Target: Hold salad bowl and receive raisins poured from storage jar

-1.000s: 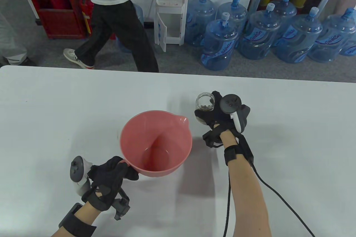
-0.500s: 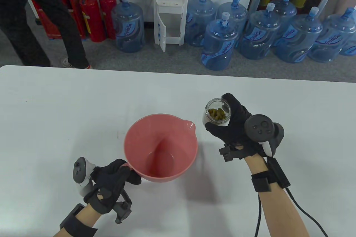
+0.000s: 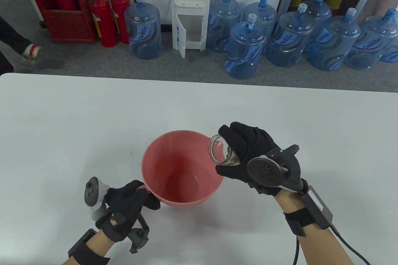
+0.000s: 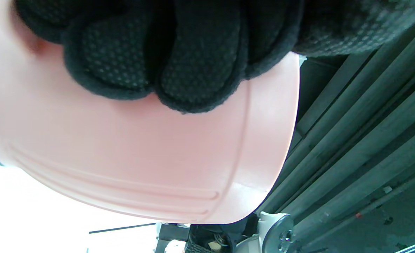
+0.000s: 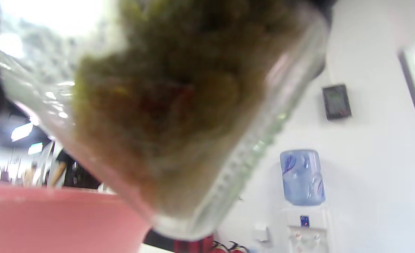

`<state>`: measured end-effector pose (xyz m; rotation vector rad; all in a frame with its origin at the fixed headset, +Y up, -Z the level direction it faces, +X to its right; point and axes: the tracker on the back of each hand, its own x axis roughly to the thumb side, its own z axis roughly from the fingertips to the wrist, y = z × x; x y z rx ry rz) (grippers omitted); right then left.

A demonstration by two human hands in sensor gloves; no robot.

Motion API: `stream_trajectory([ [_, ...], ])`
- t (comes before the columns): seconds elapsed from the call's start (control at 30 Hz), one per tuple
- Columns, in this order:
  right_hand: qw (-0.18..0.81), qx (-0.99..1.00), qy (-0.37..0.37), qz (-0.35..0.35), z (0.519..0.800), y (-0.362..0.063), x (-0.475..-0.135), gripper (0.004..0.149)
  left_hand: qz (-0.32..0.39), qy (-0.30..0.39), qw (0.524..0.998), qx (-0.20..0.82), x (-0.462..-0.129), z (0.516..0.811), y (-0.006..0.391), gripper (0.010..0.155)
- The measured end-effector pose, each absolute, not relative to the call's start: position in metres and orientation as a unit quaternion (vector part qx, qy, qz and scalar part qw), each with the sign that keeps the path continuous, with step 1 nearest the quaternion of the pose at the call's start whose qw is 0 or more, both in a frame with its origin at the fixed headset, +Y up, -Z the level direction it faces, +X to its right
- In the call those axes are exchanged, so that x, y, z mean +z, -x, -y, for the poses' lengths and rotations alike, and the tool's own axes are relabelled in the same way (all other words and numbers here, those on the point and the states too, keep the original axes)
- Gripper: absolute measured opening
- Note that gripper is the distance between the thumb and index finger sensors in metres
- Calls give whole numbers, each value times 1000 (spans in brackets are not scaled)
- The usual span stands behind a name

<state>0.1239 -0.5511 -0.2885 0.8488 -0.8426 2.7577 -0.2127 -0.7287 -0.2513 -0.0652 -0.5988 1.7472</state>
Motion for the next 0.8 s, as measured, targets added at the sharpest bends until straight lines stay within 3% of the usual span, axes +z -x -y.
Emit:
stream_trajectory([
  [0.37,-171,854,-357,337,548,-69,-264,103,258,36,599,757,-251,730,209,33],
  [0.8,-256,817,-376,355,557,-47,-259,104,261,37,599,757,-250,730,208,33],
])
